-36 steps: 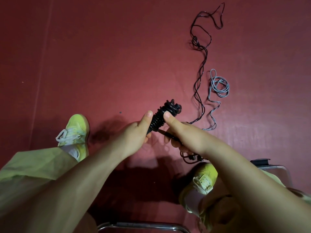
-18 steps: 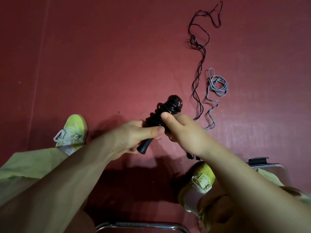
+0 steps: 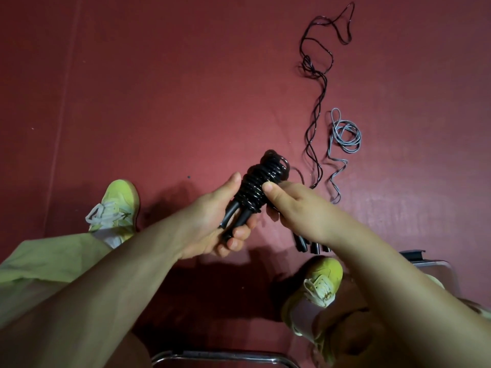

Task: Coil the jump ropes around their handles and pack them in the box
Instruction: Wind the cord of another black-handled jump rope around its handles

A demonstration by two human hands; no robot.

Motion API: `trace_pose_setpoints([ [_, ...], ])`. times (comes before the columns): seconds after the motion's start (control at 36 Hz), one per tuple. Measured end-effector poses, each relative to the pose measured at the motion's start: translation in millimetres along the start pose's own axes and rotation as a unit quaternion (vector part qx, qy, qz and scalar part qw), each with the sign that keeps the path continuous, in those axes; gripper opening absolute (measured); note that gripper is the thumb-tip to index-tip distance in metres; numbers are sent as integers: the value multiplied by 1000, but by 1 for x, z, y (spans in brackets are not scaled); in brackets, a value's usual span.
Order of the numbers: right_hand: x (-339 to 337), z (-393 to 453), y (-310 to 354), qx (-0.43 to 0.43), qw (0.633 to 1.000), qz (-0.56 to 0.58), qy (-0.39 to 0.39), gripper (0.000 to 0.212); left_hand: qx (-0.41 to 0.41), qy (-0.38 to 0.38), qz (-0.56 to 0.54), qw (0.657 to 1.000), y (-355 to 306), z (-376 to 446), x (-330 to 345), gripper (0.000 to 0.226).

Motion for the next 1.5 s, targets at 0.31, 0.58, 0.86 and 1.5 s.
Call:
trace_pose_setpoints([
  [0.31,1,3,-11,52,994,-86,-36,59,53,-170,133,975,-3,6,-15,66],
  [0.58,11,4,-14,109,992,57,9,52,92,-240,210,943,-8,2,-25,43],
  [0.86,21,2,-14,148,975,164,34,68,68,-282,322,901,-2,-3,-27,40],
  [1.5,4,-4,33,-103,922,357,105,24,35,220,-120,968,-7,-32,23,74],
])
Point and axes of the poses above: each hand's wrist, its own z-axis towards the middle knuckle, its own x-axis out of the palm, y = z × x, the point moved 5 cm from there along z, towards the middle knuckle, and after that the axes turned 6 degrees about z, right-handed, at the moved point
